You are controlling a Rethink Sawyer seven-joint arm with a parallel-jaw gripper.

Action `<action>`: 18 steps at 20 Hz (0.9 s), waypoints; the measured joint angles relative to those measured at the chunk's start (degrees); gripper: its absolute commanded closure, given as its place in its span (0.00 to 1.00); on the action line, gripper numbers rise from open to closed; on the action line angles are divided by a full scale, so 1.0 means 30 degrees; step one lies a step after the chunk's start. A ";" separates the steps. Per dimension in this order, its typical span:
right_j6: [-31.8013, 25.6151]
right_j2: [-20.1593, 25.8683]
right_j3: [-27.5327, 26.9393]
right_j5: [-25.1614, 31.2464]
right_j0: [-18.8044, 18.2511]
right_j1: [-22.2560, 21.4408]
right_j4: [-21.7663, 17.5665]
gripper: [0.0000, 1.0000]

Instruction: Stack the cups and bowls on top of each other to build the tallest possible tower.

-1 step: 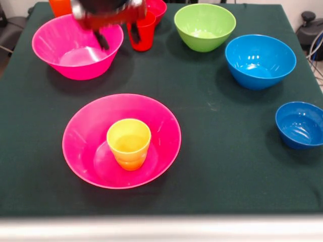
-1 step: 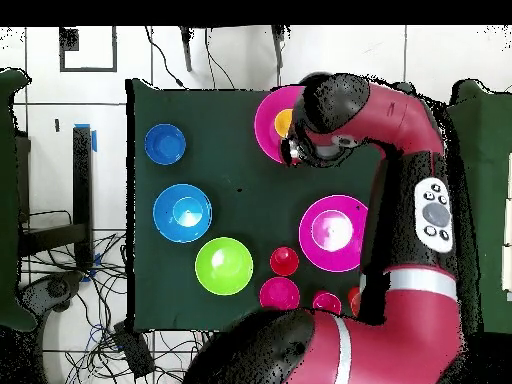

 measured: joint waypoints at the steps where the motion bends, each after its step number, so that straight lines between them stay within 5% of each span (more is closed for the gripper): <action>1: 0.0000 -0.0124 0.0749 -0.0377 -0.0002 -0.0487 0.0032 0.00; 7: 0.0004 -0.1102 0.7012 -0.4444 0.0004 -0.4340 0.0308 0.00; 12: 0.0012 -0.1699 1.0716 -0.7550 -0.0006 -0.6144 0.0387 0.00; 18: 0.0126 -0.1776 1.3066 -1.0057 -0.0032 -0.6727 0.0498 0.00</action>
